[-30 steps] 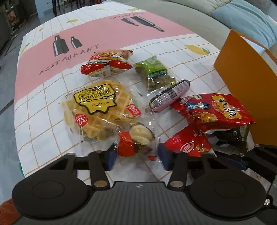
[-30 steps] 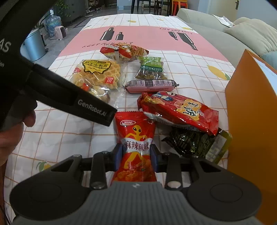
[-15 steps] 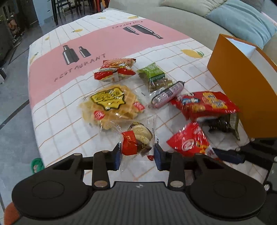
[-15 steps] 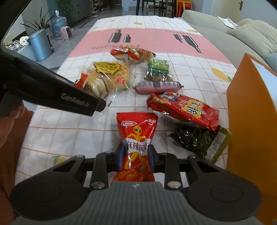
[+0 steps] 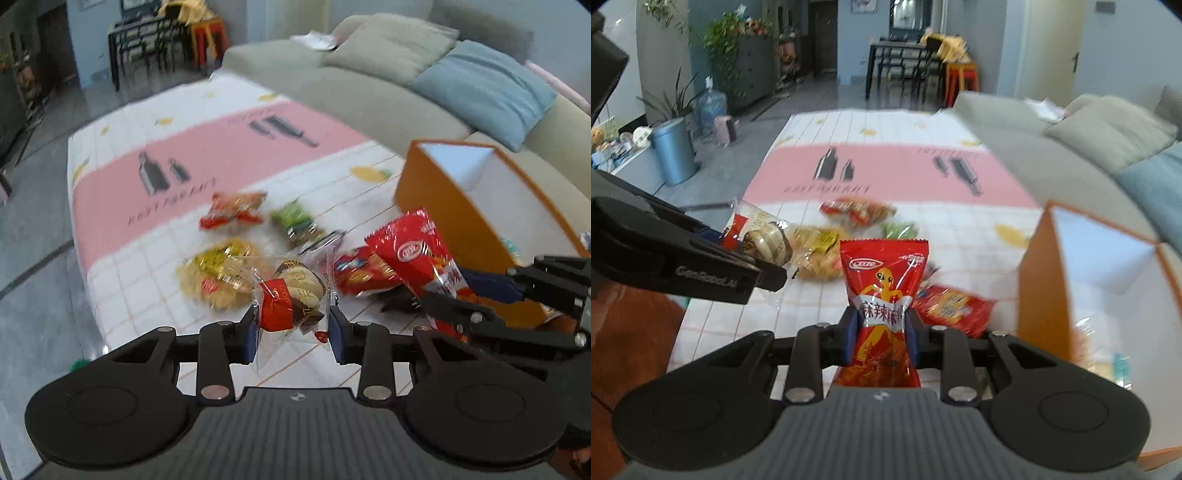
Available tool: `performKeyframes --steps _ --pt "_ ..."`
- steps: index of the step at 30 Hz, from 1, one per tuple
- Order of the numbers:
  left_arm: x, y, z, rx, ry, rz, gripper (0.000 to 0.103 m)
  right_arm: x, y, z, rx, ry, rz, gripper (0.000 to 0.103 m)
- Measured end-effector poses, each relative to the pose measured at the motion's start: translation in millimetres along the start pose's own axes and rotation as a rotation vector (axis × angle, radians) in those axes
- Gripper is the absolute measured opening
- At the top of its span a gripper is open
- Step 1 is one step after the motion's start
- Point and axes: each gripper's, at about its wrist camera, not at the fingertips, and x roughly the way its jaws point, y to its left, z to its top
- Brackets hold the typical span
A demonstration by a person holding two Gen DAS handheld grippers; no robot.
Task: Organize snacks
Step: 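Carry both snacks into the orange box and open both tools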
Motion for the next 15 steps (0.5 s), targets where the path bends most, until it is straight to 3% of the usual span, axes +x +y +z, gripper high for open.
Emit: performKeyframes --steps 6,12,15 --pt "-13.7 -30.8 16.4 0.074 -0.032 -0.011 0.042 -28.4 -25.1 12.2 0.02 -0.054 -0.094 0.025" --pt "-28.9 -67.4 46.3 0.141 -0.095 -0.108 0.042 -49.5 -62.2 16.2 0.051 -0.086 -0.199 0.025" --pt "-24.4 -86.6 65.2 0.162 -0.093 -0.193 0.042 -55.4 -83.7 18.5 0.067 -0.088 -0.228 0.025"
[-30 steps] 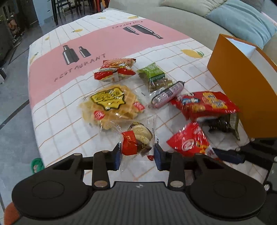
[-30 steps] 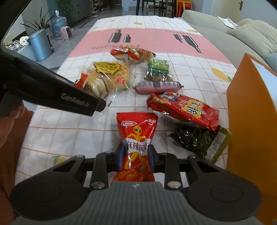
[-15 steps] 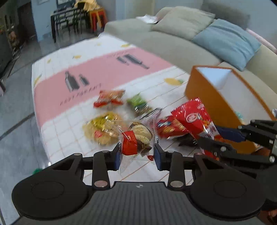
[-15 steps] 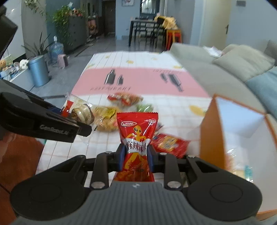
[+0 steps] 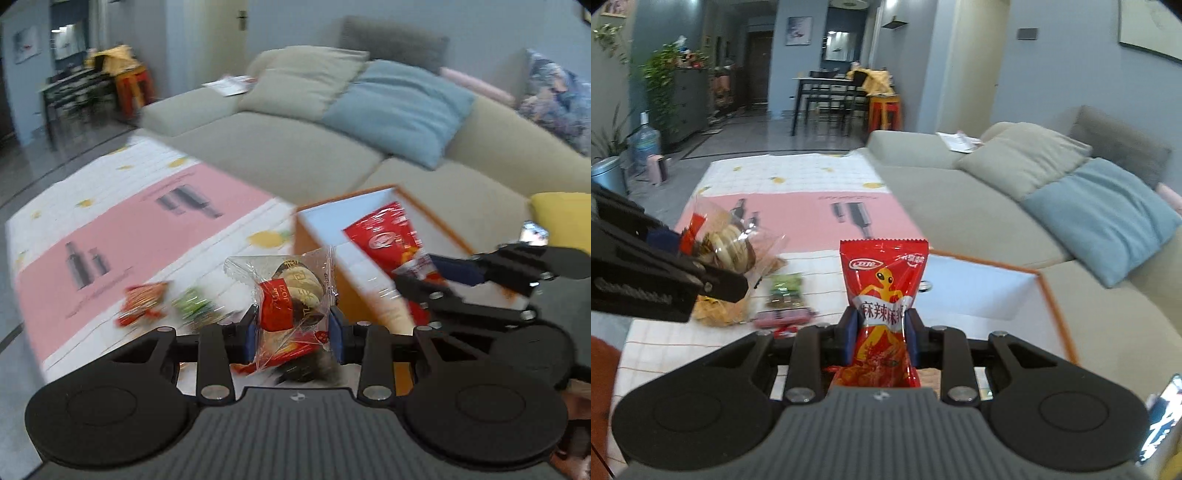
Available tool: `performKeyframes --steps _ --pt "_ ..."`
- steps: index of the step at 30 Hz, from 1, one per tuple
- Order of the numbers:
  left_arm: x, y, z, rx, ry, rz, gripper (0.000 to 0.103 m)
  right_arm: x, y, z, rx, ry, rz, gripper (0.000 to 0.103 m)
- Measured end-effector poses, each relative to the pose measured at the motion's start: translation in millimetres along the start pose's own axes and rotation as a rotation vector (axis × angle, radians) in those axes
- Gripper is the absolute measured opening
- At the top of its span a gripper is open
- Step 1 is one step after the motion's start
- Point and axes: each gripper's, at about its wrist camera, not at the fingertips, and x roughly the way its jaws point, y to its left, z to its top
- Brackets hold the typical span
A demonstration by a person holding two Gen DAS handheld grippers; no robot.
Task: Organize snacks
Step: 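Carry both snacks into the orange box and open both tools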
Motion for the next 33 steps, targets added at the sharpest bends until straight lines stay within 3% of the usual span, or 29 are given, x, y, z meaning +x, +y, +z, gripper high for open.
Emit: performKeyframes --steps 7,14,21,26,33 --pt "40.9 -31.4 34.5 0.071 0.029 -0.09 0.042 15.1 -63.0 1.3 0.123 0.061 -0.03 0.025" --pt "89.5 -54.2 53.4 0.123 0.119 -0.099 0.042 58.2 -97.5 -10.1 0.184 0.167 -0.026 0.025" --pt "135.1 -70.7 66.1 0.203 0.205 -0.058 0.043 103.3 -118.2 -20.7 0.197 0.278 0.003 0.025" --pt "170.3 -77.9 72.3 0.285 0.299 0.047 0.043 130.1 -125.2 -23.2 0.203 0.331 0.02 0.026" --pt "193.5 -80.8 68.5 0.319 0.373 0.047 0.043 159.3 -125.7 -29.3 0.202 0.414 0.059 0.027"
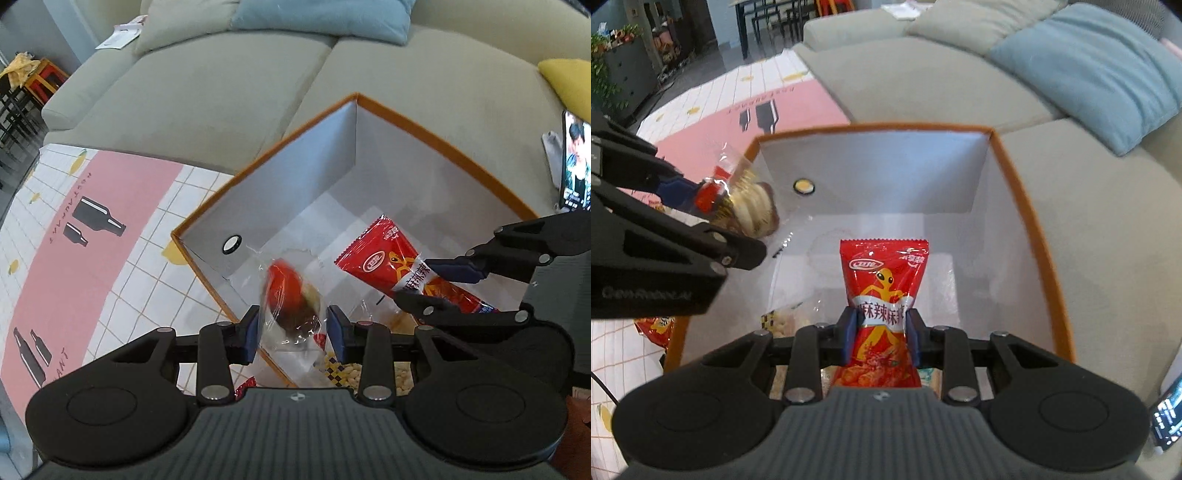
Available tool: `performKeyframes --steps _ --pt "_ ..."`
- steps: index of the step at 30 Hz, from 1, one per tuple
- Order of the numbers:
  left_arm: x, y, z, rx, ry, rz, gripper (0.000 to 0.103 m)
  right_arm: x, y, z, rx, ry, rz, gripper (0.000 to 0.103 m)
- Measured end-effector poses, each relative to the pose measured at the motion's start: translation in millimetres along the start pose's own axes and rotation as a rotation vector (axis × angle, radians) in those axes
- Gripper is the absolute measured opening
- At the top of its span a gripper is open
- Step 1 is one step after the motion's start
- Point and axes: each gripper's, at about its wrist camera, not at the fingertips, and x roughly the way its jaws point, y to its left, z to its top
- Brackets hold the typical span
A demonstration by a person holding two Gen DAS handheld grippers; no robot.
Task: Organize snacks
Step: 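Carry both snacks into the orange box and open both tools, then move both tools back toward the remaining snacks on the table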
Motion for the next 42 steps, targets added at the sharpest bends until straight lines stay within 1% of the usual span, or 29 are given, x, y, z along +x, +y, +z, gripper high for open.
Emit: performKeyframes --steps 3,6,7,8,9,11,12,13,17,21,24,28,32,36,39,42 --pt "4.4 -1.3 -1.3 0.019 0.011 -0.001 0.043 8.7 1.0 0.4 -0.006 0.023 0.001 0.029" --pt "4.0 -0.3 -2.1 0.025 0.004 -0.006 0.044 13.2 1.5 -0.6 0.0 0.037 0.0 0.034" --pt "3.2 0.7 -1.4 0.024 -0.002 -0.009 0.044 13.6 1.7 -1.0 0.005 0.039 -0.004 0.034" --pt "1.4 2.0 -1.8 0.021 -0.007 -0.011 0.048 13.3 1.9 -0.6 0.007 0.036 -0.006 0.034" --pt "-1.1 3.7 -2.2 0.016 -0.013 -0.016 0.048 12.2 2.1 -0.5 0.008 0.035 -0.003 0.035" --pt "-7.8 5.5 -3.0 0.007 -0.026 -0.027 0.049 10.0 3.2 1.2 0.014 0.032 -0.01 0.043" --pt "-12.3 6.5 -4.3 0.002 -0.033 -0.027 0.051 7.5 4.5 1.7 0.015 0.025 -0.019 0.048" --pt "-16.3 6.9 -5.2 0.0 -0.042 -0.024 0.052 4.5 5.9 1.9 0.012 0.018 -0.024 0.049" --pt "-42.7 10.5 -16.1 -0.013 -0.092 -0.018 0.052 -12.5 13.3 1.9 0.004 -0.011 -0.034 0.05" --pt "-74.3 19.2 -32.5 -0.059 -0.149 -0.008 0.053 -44.6 23.8 -3.4 0.02 -0.117 -0.052 0.051" --pt "-98.9 31.4 -53.8 -0.119 -0.203 0.006 0.053 -69.5 33.9 -10.1 0.047 -0.203 -0.044 0.055" --pt "-121.2 52.9 -88.9 -0.216 -0.276 0.039 0.055 -98.1 56.7 -22.6 0.059 -0.312 -0.021 0.057" --pt "-131.9 71.7 -130.4 -0.287 -0.315 0.078 0.056 -112.4 86.2 -35.5 0.033 -0.382 0.028 0.062" --pt "-134.5 85.1 -167.5 -0.337 -0.315 0.124 0.058 -114.0 117.7 -49.8 -0.005 -0.426 0.06 0.072" --pt "-129.5 92.8 -193.3 -0.364 -0.303 0.161 0.063 -109.2 141.6 -60.1 -0.046 -0.43 0.073 0.072" --pt "-123.3 96.7 -215.6 -0.37 -0.286 0.203 0.064 -100.8 162.4 -70.1 -0.093 -0.419 0.073 0.072"
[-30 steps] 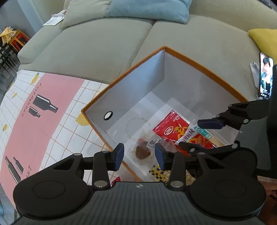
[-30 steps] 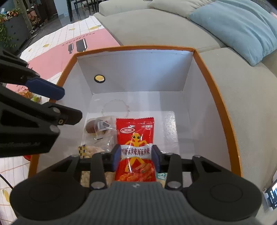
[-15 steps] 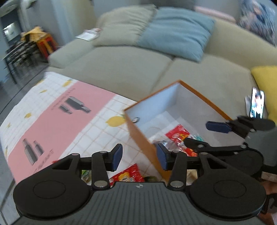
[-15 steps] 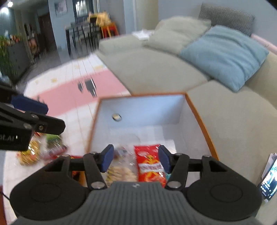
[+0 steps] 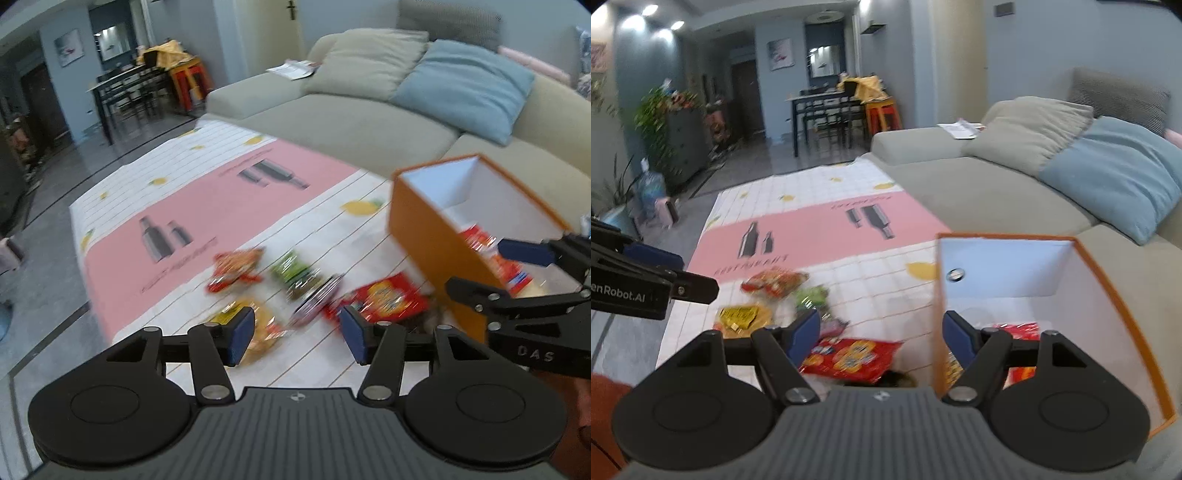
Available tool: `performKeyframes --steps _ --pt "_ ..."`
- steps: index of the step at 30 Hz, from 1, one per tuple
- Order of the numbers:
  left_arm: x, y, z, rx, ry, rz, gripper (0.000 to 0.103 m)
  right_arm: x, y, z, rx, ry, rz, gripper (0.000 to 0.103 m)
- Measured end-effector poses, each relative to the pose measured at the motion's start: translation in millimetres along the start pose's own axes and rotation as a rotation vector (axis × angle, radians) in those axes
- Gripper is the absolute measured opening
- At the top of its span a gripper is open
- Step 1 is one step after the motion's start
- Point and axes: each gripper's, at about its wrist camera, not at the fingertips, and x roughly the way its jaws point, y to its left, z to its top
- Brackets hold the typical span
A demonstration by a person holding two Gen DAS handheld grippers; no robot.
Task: Organize snacks
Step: 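Move both tools back toward the remaining snacks on the table, then grasp the red cracker bag with the right tool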
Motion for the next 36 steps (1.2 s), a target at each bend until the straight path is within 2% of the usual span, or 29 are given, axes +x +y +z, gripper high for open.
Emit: performKeyframes --steps 3,7,12,18,24,29,34,36 --pt "7.8 8.7 -17.2 0.01 0.034 0.05 0.065 7.9 18.5 -13.2 -0.055 0.031 0.021 0.072" --pt "20.8 13.0 -28.7 0.045 0.049 0.105 0.065 19.5 41.0 -28.1 -0.192 0.079 0.034 0.072" --pt "37.9 17.1 -32.5 0.096 0.021 0.102 0.065 40.5 55.4 -35.4 -0.311 0.117 0.033 0.072" --pt "67.5 17.9 -49.3 0.29 0.026 0.117 0.066 68.8 67.6 -37.8 -0.464 0.147 0.035 0.072" --pt "102.2 19.0 -54.2 0.414 0.068 0.129 0.066 100.9 65.5 -38.4 -0.484 0.192 0.064 0.072" --pt "122.3 15.3 -62.2 0.532 0.115 0.185 0.066 120.9 59.3 -41.9 -0.503 0.225 0.055 0.072" --pt "138.6 16.9 -73.5 0.572 0.165 0.193 0.065 134.0 56.3 -48.0 -0.523 0.239 0.054 0.072" --pt "143.8 16.7 -77.1 0.587 0.171 0.207 0.061 138.7 58.5 -50.3 -0.533 0.247 0.051 0.073"
